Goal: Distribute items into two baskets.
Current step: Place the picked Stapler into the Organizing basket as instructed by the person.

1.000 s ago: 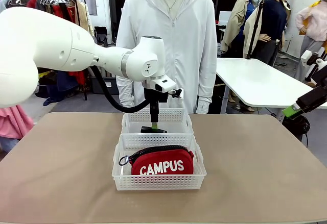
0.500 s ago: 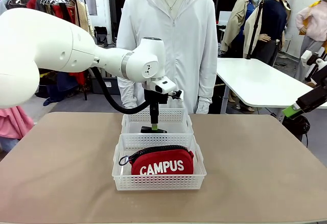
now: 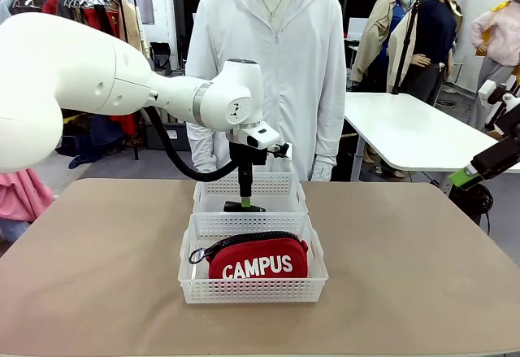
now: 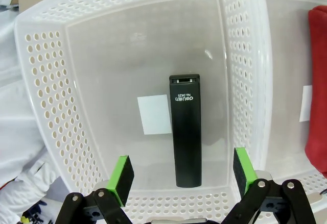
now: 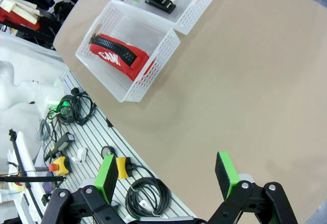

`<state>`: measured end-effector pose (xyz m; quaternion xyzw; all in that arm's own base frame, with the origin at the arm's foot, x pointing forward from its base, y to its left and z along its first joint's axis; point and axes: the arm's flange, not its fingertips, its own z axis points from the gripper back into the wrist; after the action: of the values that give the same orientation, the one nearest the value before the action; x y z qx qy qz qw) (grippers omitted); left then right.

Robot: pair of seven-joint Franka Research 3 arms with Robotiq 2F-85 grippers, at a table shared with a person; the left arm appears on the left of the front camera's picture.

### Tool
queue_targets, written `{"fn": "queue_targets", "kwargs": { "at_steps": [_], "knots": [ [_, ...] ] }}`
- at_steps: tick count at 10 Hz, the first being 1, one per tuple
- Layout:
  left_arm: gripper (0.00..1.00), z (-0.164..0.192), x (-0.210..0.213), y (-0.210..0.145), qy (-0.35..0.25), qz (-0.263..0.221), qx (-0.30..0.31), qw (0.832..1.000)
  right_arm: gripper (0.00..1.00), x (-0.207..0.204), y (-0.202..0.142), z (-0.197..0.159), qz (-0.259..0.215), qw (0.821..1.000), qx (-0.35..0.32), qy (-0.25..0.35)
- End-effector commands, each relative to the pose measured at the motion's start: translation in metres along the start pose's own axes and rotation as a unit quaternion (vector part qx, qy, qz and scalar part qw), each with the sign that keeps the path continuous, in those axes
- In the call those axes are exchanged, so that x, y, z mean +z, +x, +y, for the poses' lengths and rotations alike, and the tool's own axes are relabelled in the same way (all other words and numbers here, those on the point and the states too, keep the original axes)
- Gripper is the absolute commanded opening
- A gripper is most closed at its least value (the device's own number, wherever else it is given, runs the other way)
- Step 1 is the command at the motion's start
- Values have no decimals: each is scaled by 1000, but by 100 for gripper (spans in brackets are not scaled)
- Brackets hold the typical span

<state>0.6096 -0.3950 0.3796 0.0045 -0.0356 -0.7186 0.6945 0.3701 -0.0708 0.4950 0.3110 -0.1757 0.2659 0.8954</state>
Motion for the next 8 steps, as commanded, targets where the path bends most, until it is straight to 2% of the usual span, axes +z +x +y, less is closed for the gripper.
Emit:
{"fn": "queue_targets", "kwargs": {
  "at_steps": [1,3,6,8],
  "knots": [
    [100,1,3,0,4,-2,-1,1000,100,-1,1,2,-5,1000,-2,4],
    [100,0,0,0,0,0,0,1000,100,-1,1,2,-5,1000,-2,4],
    [100,41,55,-51,16,-7,111,994,100,-1,1,2,-5,1000,-2,4],
    [100,67,88,-96,-2,-46,192,980,100,-1,1,2,-5,1000,-2,4]
  ]
}}
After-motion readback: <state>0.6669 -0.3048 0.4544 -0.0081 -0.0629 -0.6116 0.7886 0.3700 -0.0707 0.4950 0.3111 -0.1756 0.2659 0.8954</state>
